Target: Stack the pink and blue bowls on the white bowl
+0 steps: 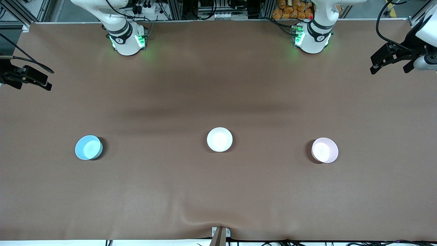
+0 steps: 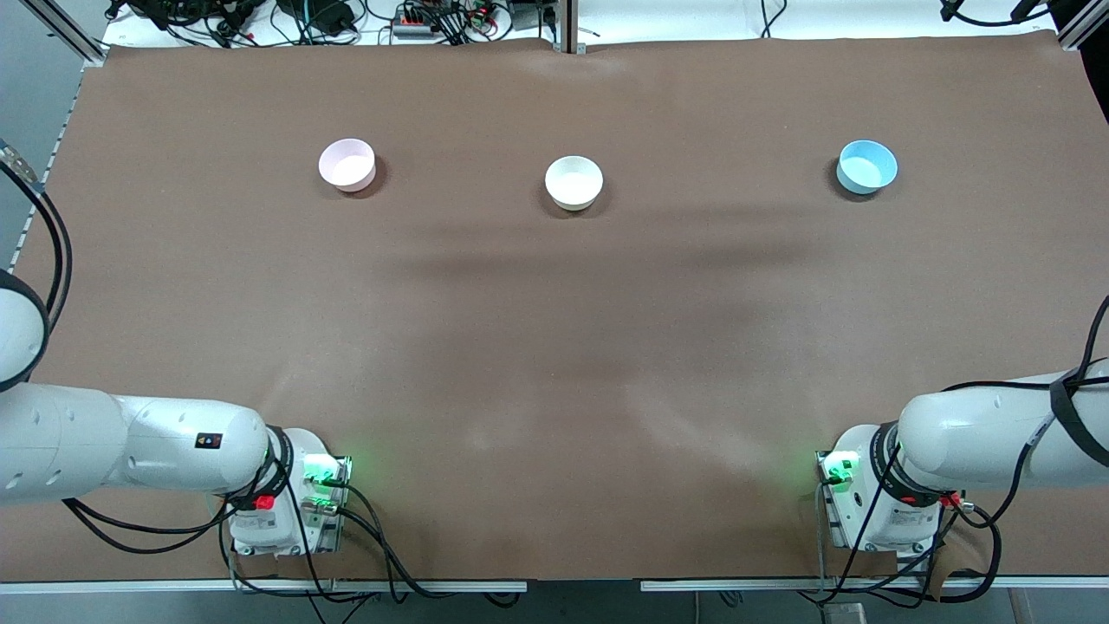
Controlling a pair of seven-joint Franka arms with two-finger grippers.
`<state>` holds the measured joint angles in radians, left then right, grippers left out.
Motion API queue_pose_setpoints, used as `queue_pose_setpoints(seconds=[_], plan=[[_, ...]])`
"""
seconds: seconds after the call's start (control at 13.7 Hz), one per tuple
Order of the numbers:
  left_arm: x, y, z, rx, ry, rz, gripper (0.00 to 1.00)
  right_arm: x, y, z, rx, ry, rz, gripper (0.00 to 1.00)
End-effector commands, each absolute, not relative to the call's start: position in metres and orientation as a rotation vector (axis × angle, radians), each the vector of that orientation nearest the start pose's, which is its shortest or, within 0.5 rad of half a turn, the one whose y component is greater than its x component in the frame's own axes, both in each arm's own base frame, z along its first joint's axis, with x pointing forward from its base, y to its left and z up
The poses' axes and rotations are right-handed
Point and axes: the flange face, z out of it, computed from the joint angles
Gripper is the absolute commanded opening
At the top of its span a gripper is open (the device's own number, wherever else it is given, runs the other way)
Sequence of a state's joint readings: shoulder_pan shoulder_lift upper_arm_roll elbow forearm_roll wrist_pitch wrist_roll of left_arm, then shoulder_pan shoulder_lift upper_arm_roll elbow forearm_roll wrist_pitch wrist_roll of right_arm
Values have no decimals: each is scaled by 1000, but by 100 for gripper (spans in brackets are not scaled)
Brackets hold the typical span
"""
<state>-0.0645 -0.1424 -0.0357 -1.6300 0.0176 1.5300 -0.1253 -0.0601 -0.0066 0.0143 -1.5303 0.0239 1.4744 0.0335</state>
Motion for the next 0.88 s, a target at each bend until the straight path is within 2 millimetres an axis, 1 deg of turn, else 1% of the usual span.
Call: queue_pose_setpoints(seconds=[0.0, 0.29, 0.51, 0.66, 0.8], plan=[[504, -47, 673, -3108, -14, -77, 100, 539, -21, 641, -3107, 142, 81, 100], [510, -40, 677, -3110, -45, -93, 100, 539, -21, 641, -3109, 142, 81, 100], [512, -39, 677, -3110, -47, -86, 100, 538, -21, 640, -3107, 142, 88, 100], [512, -39, 673, -3109, -45, -67, 100, 538, -21, 640, -3107, 142, 88, 100], [508, -40, 667, -3108, -38, -10, 100, 539, -21, 640, -3107, 142, 86, 100]])
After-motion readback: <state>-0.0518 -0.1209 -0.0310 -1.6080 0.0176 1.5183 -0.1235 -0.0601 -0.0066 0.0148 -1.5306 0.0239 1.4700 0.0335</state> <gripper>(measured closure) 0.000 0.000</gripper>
